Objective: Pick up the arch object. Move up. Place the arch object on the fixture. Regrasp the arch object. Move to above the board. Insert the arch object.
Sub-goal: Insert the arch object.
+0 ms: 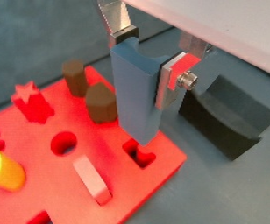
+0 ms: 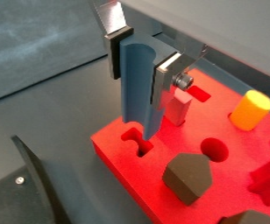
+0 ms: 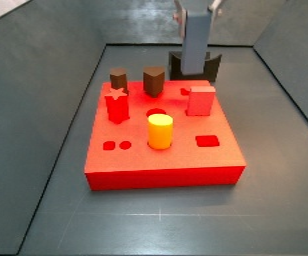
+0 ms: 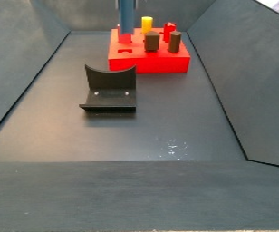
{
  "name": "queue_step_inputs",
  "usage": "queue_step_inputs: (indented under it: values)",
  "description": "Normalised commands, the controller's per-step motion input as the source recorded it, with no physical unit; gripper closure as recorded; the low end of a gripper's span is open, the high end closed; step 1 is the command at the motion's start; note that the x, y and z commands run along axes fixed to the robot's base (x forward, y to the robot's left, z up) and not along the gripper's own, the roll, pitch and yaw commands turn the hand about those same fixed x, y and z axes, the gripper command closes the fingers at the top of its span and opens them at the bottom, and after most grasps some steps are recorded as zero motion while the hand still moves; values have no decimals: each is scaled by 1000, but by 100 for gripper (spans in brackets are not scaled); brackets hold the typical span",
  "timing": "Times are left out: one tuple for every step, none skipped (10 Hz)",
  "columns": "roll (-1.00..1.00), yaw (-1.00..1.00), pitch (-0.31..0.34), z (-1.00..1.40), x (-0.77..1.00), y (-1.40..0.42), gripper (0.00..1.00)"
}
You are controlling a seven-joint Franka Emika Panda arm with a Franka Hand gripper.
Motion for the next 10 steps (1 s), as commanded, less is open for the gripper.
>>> queue_step_inputs:
  values:
    - [21,-129,-39,-334,29,-51,100]
    - [34,-183,-9,-354,163,-46,100]
    - [126,-223,0,-380,91,0,100]
    - [123,-220,60,-349,180,0,100]
    - [147,-43,41,-389,209,0,100]
    - [97,0,30,-331,189,0,100]
    - [19,0,20,-271,180,0,100]
    - [47,0,0,-303,57,0,100]
    - [61,9,3,-311,0,0,100]
    - [141,20,9,-369,-23,0,100]
